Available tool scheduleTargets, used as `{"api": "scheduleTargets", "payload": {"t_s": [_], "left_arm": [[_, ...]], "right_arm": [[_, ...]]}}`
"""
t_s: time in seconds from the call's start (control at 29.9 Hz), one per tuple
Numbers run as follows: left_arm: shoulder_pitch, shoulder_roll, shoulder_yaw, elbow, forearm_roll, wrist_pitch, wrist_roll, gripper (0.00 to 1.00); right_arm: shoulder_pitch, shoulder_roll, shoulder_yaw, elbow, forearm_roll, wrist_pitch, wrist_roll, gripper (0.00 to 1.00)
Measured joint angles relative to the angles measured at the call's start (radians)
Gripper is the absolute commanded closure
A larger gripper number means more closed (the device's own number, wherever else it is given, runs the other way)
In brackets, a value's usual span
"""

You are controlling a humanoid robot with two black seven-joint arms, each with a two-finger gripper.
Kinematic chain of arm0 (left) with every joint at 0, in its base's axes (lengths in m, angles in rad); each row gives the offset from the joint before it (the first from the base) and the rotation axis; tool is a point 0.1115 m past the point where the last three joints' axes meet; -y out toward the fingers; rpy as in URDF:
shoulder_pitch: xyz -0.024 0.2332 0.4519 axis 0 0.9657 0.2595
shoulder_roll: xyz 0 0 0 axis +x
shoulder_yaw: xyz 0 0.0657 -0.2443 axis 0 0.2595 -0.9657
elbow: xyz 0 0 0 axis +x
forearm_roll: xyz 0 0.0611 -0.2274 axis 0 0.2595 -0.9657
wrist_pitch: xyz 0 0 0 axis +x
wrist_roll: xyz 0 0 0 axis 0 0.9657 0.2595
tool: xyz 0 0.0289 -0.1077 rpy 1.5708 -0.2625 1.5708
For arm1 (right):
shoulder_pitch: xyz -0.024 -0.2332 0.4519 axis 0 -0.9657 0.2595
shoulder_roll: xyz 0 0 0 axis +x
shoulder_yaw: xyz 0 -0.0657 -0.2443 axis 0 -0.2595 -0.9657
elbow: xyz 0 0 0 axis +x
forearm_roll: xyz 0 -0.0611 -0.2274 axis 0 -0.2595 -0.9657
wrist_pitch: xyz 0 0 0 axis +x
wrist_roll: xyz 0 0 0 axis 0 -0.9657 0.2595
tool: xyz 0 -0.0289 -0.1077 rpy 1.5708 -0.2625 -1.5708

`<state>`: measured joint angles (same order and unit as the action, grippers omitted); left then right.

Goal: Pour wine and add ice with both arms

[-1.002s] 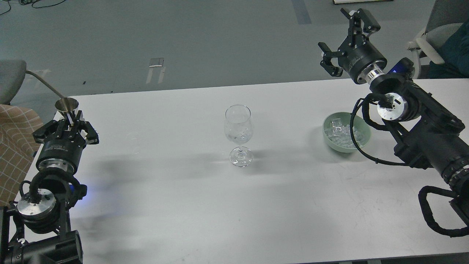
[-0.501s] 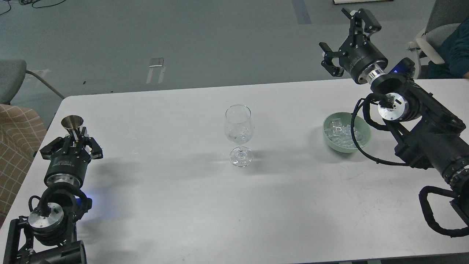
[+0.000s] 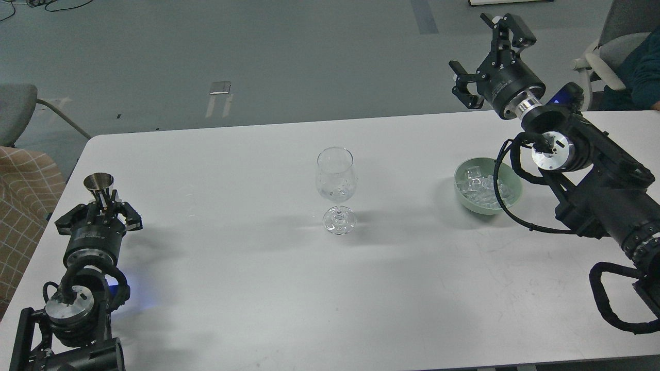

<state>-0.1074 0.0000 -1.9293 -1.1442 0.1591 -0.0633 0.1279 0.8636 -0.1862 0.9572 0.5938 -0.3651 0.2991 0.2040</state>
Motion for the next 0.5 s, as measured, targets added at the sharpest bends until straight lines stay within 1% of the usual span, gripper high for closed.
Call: {"api": "scheduleTargets", "payload": {"t_s": [0.13,0.27,0.4,0.5], "left_arm": [[0.000,0.000,0.000,0.006,0.001,0.020,-0.013,0.93],[-0.002,0.000,0.000,0.013,0.000,0.024,-0.016,0.86],[-0.002,0.000,0.000,0.016,-0.002,0.020,-0.010,0.82],[-0.002,0.000,0.000,0.023,-0.003,0.019,-0.009,0.81]], "right_arm": [[0.000,0.000,0.000,0.000,0.000,0.000,0.000,0.00],[0.000,-0.001,0.000,0.000,0.000,0.000,0.000,0.00],[0.000,-0.002,0.000,0.000,0.000,0.000,0.000,0.00],[-0.001,-0.002,0.000,0.000,0.000,0.000,0.000,0.00]]}}
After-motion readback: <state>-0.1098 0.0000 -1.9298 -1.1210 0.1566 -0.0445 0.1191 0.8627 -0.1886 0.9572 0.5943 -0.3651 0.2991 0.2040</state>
